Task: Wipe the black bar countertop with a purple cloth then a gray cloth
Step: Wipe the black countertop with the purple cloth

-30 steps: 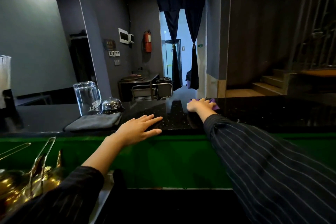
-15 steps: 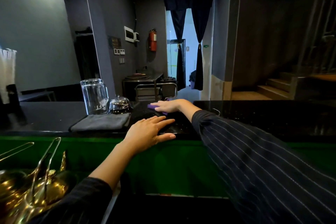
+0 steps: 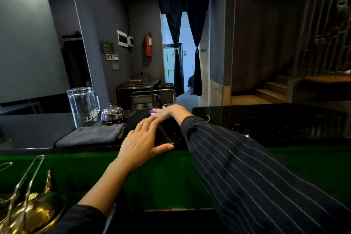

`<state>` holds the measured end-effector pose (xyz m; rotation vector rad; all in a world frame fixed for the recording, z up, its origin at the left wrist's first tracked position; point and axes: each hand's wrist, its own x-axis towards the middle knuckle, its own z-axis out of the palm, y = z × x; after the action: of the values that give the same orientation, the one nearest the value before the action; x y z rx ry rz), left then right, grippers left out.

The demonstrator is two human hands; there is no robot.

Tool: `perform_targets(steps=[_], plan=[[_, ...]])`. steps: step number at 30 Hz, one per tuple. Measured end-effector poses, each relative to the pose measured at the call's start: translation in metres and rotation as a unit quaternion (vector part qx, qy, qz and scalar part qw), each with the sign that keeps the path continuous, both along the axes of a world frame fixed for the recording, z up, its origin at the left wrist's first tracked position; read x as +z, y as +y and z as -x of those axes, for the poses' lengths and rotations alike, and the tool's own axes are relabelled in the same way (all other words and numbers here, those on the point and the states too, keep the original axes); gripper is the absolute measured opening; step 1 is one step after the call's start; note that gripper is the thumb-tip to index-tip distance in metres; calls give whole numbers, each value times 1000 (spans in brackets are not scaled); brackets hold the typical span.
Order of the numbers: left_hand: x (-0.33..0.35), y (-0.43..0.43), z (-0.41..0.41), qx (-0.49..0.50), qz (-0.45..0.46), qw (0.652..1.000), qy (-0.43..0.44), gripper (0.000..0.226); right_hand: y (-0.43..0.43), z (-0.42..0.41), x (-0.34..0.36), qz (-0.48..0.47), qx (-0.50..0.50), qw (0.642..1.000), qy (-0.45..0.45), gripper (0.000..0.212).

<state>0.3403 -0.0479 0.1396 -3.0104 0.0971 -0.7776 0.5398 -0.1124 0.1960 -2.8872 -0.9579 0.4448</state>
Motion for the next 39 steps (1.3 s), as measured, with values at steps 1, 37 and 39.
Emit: perform_targets(steps=[1,37,39], plan=[[0,-1,1,4,9,1000,0,124,6,4,-6,-4,5,1000,-15,88],[6,-27,35,77,76,981,158,77,-195,124,-19,-63,-259,952,-150,51],[9,-31,34,92,88,978,166,68,-173,127,-24,-50,-303,935,-175,51]])
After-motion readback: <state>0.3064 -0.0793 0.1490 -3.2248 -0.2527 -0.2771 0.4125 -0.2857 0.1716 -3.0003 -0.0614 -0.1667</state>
